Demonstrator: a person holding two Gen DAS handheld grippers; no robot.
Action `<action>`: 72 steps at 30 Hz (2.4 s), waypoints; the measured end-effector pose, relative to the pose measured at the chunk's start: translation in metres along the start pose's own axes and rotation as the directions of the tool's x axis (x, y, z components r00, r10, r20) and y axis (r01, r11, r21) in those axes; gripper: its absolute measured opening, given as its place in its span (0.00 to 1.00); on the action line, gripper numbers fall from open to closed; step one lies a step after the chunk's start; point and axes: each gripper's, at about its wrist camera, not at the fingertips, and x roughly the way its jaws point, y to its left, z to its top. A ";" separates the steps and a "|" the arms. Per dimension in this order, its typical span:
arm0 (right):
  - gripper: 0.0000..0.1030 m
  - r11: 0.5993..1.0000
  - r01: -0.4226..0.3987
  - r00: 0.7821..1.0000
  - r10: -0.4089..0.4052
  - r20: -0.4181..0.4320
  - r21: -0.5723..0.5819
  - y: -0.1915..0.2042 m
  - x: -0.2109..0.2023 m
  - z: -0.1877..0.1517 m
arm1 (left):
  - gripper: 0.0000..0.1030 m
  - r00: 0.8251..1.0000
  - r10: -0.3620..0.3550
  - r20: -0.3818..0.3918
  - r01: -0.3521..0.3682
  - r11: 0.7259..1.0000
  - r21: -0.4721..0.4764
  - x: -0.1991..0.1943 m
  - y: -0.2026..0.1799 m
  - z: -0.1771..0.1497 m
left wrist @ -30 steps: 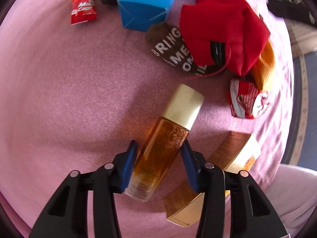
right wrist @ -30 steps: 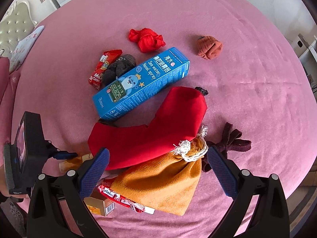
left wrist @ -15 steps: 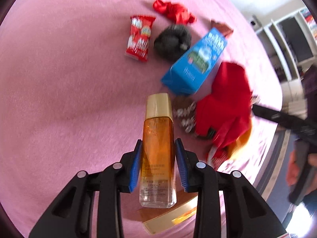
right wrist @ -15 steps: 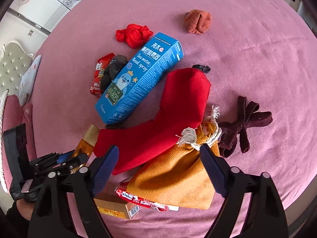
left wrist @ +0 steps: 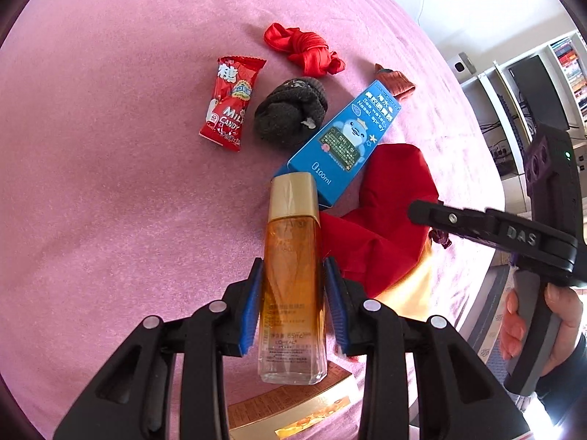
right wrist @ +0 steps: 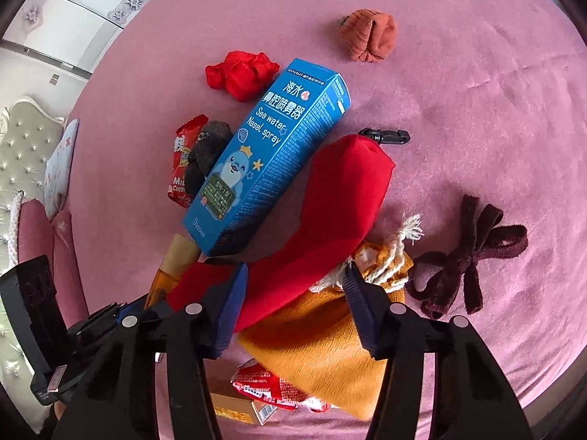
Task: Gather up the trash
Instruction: 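Carry the perfume bottle and red pouch over the yellow bucket with both grippers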
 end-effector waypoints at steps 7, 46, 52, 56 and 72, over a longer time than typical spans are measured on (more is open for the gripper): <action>0.52 0.999 -0.044 0.999 0.044 -0.019 -0.005 0.009 -0.008 -0.021 | 0.32 1.000 0.010 0.000 -0.010 1.000 -0.010 -0.003 0.005 -0.001; 0.04 0.997 -0.072 0.971 0.079 0.224 -0.040 -0.051 -0.160 -0.168 | 0.32 0.994 -0.078 0.074 0.066 0.986 0.150 -0.066 -0.139 -0.091; 0.04 0.996 -0.036 0.972 0.017 0.236 0.076 -0.123 -0.195 -0.217 | 0.32 0.993 -0.115 -0.022 0.117 0.959 0.257 -0.030 -0.222 -0.111; 0.04 0.984 -0.002 0.969 -0.042 0.242 0.177 -0.180 -0.217 -0.253 | 0.32 0.985 -0.136 -0.108 0.164 0.931 0.326 0.006 -0.288 -0.130; 0.04 0.862 0.043 0.979 -0.138 0.152 0.506 -0.368 -0.208 -0.372 | 0.32 0.918 -0.048 -0.393 0.254 0.832 0.492 0.169 -0.459 -0.224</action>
